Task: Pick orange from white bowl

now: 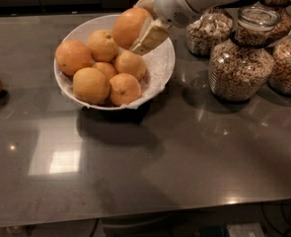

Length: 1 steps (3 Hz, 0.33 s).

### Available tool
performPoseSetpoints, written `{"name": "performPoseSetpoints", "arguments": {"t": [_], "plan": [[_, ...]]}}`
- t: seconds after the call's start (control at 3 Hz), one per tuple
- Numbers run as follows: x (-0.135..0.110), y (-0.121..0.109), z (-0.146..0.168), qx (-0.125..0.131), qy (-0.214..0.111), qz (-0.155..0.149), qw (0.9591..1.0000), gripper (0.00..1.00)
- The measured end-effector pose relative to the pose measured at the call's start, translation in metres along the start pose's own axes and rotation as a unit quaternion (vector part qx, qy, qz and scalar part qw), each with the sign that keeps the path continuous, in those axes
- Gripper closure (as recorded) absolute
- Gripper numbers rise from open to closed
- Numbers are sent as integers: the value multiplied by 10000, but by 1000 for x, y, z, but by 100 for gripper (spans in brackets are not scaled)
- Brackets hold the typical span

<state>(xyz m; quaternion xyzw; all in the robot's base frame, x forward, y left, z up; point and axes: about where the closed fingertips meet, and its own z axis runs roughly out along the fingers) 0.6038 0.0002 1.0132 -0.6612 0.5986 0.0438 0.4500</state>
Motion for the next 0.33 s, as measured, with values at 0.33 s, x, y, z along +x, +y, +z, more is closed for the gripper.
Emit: {"name": "performPoseSetpoints", "arguments": {"t": [0.33], "plan": [[0,0,0,0,0,0,10000,100]]}}
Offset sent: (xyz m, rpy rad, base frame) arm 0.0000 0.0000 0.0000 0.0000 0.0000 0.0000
